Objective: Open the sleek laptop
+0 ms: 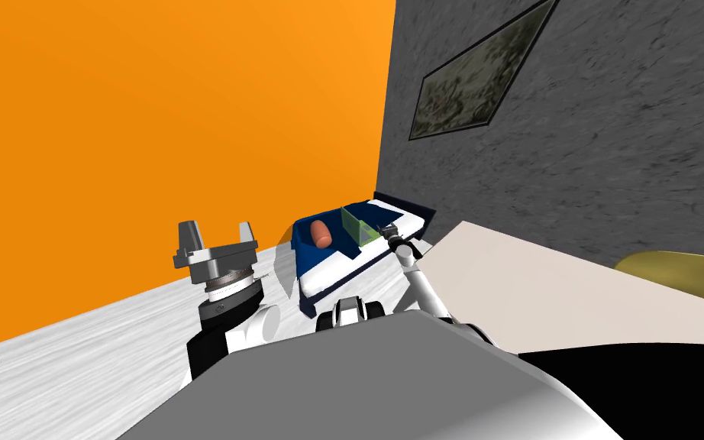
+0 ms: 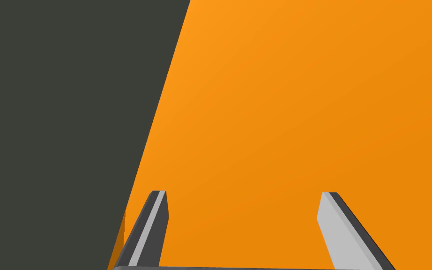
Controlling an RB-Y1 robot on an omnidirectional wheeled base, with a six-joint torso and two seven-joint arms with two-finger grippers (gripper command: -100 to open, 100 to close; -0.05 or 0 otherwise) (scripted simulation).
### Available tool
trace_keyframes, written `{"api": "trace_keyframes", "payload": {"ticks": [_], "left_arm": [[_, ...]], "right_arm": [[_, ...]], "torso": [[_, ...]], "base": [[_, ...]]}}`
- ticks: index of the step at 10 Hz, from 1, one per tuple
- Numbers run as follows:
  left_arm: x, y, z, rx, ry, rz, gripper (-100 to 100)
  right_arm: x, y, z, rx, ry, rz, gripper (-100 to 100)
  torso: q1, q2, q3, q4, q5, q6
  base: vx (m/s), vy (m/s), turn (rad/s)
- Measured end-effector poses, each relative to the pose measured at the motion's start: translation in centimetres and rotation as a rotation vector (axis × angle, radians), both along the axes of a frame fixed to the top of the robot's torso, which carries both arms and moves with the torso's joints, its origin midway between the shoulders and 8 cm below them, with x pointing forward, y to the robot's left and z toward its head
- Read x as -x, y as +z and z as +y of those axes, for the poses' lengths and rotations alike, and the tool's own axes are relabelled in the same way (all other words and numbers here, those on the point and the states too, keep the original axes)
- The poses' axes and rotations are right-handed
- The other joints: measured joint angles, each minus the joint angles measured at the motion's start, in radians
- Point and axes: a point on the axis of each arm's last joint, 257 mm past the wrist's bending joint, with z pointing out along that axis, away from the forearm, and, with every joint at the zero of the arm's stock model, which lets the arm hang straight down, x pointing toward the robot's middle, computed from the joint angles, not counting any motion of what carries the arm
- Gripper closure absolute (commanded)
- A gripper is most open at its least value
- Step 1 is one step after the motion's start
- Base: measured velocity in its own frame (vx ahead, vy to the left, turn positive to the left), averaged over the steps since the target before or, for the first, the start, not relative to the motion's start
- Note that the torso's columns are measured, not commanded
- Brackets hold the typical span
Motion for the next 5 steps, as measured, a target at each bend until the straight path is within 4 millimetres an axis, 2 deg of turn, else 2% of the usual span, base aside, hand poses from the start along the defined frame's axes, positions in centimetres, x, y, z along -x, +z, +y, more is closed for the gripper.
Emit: {"api": "trace_keyframes", "payload": {"ticks": [1, 5], "left_arm": [[0.0, 0.0, 0.0, 0.000, 0.000, 0.000, 0], [0.0, 0.0, 0.0, 0.000, 0.000, 0.000, 0]], "right_arm": [[-0.2, -0.5, 0.2, -0.030, 0.014, 0.011, -100], [-0.8, -2.3, 0.7, -0.165, 0.045, 0.046, -100]], "torso": [[0.001, 0.001, 0.000, 0.000, 0.000, 0.000], [0.000, 0.000, 0.000, 0.000, 0.000, 0.000]], "base": [[0.017, 0.000, -0.004], [0.033, -0.011, 0.088]]}}
